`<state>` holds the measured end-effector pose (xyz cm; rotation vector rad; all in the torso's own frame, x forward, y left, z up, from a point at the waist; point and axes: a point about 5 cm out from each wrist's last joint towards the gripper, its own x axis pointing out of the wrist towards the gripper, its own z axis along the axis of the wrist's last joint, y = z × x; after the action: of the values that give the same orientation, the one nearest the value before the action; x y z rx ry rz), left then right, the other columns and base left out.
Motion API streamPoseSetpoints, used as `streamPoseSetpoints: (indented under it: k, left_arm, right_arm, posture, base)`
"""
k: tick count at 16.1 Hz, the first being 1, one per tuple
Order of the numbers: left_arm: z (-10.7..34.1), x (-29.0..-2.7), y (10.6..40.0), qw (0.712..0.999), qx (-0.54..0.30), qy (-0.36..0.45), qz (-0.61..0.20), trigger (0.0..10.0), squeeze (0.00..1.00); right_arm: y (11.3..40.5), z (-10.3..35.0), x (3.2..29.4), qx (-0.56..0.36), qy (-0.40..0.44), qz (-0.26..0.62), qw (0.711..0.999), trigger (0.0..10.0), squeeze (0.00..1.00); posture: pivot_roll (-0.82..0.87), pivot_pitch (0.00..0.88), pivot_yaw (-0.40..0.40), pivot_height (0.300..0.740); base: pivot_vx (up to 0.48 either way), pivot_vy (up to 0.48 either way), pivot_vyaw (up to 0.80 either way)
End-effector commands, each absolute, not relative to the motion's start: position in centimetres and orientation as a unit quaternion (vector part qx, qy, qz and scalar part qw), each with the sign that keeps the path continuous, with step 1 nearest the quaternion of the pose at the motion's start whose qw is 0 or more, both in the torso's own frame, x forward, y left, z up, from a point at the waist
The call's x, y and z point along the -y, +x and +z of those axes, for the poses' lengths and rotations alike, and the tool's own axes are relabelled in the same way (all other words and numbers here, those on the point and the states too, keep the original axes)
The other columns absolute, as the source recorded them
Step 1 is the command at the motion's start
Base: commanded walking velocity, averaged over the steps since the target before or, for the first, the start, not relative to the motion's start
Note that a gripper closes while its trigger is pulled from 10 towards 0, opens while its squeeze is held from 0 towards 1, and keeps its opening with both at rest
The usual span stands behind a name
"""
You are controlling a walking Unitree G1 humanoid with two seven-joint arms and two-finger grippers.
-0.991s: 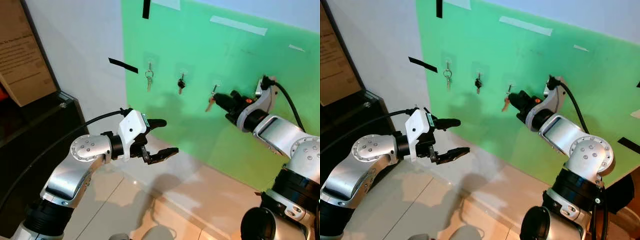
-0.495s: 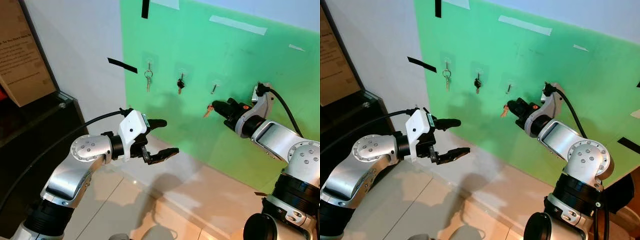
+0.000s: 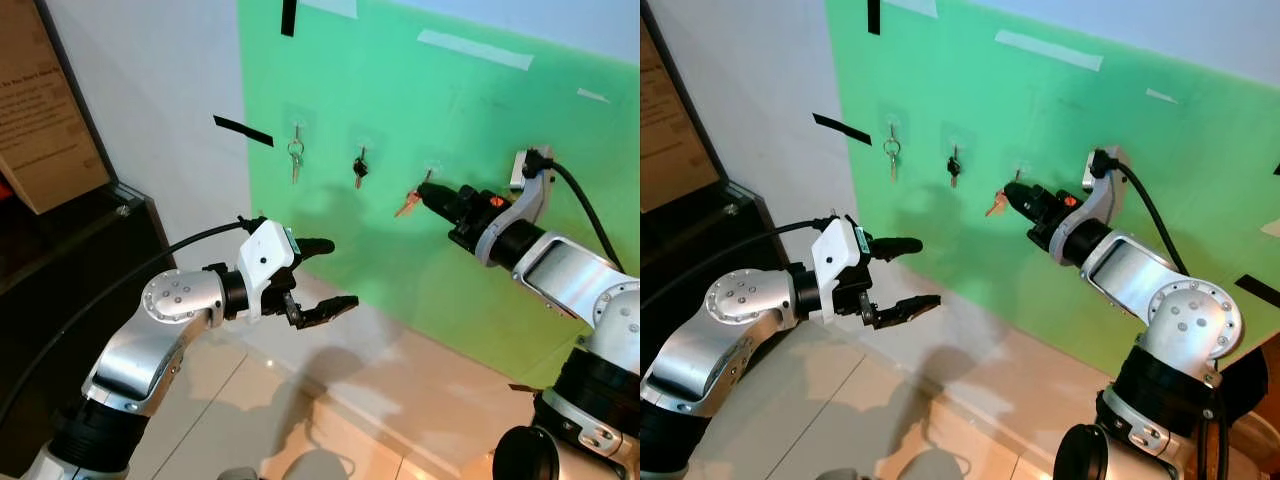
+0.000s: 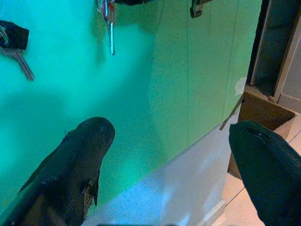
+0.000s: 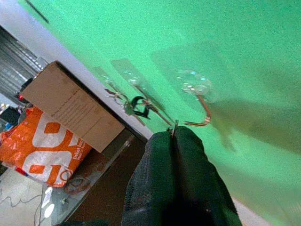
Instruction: Hang keys on a hook
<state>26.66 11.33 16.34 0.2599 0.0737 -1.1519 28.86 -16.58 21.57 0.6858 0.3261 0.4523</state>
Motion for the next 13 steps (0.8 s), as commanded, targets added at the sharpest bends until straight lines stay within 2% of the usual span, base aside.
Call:
streamPoseSetpoints:
  k: [1,6,13]
  left_arm:
    - [16.3,-11.1,26.6,0.827,-0.035,0.125,-0.547,10.0,0.0]
    - [16.3,-11.1,26.7,0.826,-0.036,0.125,-0.548,10.0,0.0]
    - [16.3,-11.1,26.6,0.826,-0.035,0.127,-0.548,10.0,0.0]
  right_arm:
    - [28.6,22.4,16.3,-0.148,0.324,0.24,0.903,10.0,0.0]
    - [28.6,22.7,16.0,-0.141,0.329,0.245,0.901,10.0,0.0]
    - [30.2,21.1,16.7,-0.165,0.348,0.169,0.907,10.0,0.0]
  posture:
    - [0.03,0.0,-0.075,0.74]
    - [0.03,0.0,-0.075,0.74]
    - [0.04,0.0,-0.08,0.74]
  base:
    - [0.0,0.0,0.0]
    - [0.0,0.0,0.0]
    - [0.0,0.0,0.0]
